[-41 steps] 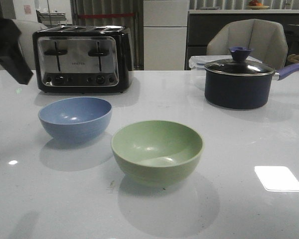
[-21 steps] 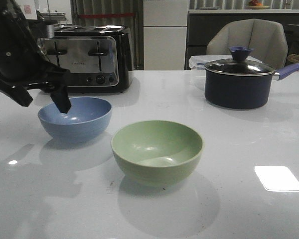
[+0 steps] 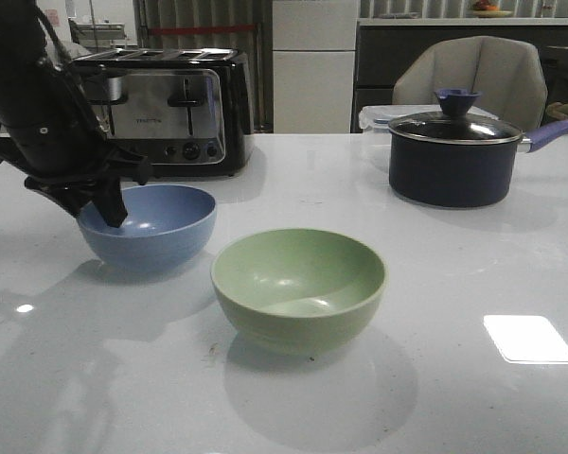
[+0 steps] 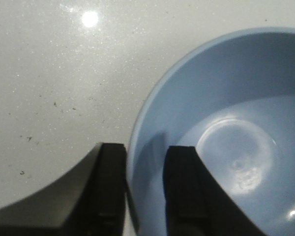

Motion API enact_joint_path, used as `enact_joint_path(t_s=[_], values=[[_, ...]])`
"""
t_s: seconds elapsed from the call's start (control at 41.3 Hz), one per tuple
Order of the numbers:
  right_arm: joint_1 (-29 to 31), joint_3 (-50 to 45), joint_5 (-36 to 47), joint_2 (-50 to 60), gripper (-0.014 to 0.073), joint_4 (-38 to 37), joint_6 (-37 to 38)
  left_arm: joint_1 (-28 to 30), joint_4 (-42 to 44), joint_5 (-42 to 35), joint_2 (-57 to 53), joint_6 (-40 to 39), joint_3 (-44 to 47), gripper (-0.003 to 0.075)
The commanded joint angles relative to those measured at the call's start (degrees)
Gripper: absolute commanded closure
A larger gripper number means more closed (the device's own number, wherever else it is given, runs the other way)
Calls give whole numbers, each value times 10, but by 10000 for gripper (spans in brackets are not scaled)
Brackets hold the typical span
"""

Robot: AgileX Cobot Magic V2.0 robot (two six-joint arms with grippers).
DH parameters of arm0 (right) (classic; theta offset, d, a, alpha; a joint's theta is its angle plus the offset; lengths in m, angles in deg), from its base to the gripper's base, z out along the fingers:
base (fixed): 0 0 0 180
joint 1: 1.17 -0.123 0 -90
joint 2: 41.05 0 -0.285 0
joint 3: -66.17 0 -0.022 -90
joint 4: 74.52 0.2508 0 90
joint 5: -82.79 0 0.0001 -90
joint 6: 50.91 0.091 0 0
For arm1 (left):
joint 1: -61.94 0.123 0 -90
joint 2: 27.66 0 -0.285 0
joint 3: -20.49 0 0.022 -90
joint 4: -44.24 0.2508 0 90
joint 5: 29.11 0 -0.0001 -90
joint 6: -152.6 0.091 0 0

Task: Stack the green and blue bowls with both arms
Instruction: 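Reach the left gripper down to the rim of the light blue bowl, then grasp and lift the light blue bowl with the left gripper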

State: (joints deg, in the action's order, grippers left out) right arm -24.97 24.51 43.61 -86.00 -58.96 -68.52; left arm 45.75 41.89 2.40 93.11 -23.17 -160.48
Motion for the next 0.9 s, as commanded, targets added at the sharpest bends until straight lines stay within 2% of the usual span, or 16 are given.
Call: enact_joint_path(t_s=[0.0, 0.048, 0.509, 0.654, 0.872], values=[[0, 15, 36, 2, 207, 7, -7, -5, -2, -10, -29, -5, -18, 605], [0, 15, 36, 2, 207, 7, -7, -5, -2, -6, -34, -5, -18, 631], [0, 15, 36, 2, 207, 7, -7, -13, -29, 101, -206, 17, -18, 627], [0, 15, 36, 2, 207, 7, -7, -54, -60, 119, -241, 17, -18, 627], [0, 15, 36, 2, 207, 7, -7, -141, -66, 115, -233, 17, -18, 627]])
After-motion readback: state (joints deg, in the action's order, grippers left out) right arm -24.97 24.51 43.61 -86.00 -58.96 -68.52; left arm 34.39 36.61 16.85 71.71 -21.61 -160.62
